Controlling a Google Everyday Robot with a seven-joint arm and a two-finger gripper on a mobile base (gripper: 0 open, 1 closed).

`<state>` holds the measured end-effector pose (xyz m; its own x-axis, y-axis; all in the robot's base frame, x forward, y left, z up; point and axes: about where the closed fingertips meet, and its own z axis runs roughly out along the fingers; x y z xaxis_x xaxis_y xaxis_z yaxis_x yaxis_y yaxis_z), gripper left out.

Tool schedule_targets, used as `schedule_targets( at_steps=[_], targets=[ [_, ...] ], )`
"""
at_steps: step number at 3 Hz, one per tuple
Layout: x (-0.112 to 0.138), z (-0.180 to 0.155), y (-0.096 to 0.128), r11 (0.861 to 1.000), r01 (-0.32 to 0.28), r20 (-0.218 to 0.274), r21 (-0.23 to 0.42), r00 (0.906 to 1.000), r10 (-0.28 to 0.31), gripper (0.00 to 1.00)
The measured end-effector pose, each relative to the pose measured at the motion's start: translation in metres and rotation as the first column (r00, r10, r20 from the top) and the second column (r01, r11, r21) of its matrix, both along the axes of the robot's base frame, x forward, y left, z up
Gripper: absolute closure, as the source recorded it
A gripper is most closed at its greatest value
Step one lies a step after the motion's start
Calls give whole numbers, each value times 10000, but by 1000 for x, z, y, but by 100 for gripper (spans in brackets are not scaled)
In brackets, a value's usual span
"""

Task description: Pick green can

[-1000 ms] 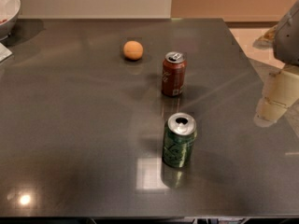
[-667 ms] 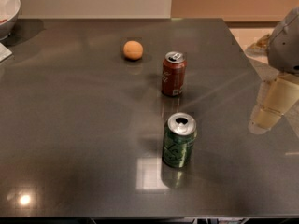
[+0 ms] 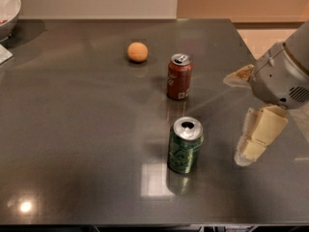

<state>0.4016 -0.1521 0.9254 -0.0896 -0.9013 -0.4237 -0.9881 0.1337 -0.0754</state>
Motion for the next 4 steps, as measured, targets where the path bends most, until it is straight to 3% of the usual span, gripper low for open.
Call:
schedule_targets(
  at_steps=[2,4],
  targets=[
    [-9,-22,44,9894,-821,-3,1201,9966,828,0],
    [-14,-34,75,9739,-1162,-157,1948,9925,1215,0]
  ],
)
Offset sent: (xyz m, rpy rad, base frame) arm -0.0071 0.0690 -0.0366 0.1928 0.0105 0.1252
